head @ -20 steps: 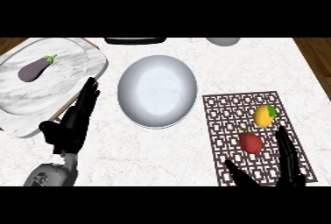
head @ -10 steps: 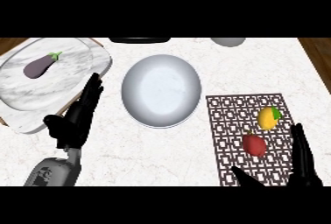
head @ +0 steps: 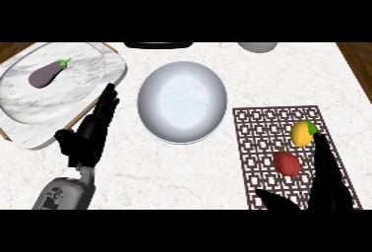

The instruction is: Pick the bell pepper from the placemat and place it in the bowl

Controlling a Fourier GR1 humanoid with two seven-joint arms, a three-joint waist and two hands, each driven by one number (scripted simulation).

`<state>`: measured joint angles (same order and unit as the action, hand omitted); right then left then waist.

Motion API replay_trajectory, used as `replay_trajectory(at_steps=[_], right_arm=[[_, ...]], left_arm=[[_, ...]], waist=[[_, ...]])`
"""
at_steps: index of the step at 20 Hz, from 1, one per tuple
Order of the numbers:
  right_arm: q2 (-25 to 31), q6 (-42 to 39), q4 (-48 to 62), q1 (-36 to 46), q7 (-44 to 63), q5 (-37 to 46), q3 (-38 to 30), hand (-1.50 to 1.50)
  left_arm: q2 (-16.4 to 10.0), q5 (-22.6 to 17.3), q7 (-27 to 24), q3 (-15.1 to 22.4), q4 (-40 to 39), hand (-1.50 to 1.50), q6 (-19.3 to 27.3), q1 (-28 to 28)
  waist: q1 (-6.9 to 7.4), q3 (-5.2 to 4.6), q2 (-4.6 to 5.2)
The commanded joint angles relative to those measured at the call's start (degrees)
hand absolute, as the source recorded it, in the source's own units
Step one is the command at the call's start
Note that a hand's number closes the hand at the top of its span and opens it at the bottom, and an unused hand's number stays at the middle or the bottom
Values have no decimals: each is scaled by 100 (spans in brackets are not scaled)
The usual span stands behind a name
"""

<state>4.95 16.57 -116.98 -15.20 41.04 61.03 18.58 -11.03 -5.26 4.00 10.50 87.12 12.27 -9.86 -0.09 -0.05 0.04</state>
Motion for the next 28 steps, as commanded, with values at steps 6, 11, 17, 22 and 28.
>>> replay_trajectory(at_steps=[6, 11, 17, 22, 28], right_arm=[[-112, 199, 312, -199, -400, -282, 60, -150], [54, 463, 110, -413, -1203, -1038, -129, -150], [8, 487, -366, -852, -1331, -1263, 108, -150], [-128, 823, 374, -701, -1697, -1563, -78, -150], [-93, 934, 1314, -150, -2361, -2319, -674, -150]], left_arm=[[115, 181, -151, -349, -170, 0, -401, 41], [394, 349, 5, -87, 134, 0, -212, 268], [431, 436, 138, -191, 241, 0, -327, 254], [315, 342, 390, -503, 493, 0, -528, 176], [545, 521, -265, -446, 9, 0, -638, 384]], waist=[[-8, 5, -7], [-13, 6, -10], [-16, 5, -14], [-3, 6, -11], [3, 6, -5]])
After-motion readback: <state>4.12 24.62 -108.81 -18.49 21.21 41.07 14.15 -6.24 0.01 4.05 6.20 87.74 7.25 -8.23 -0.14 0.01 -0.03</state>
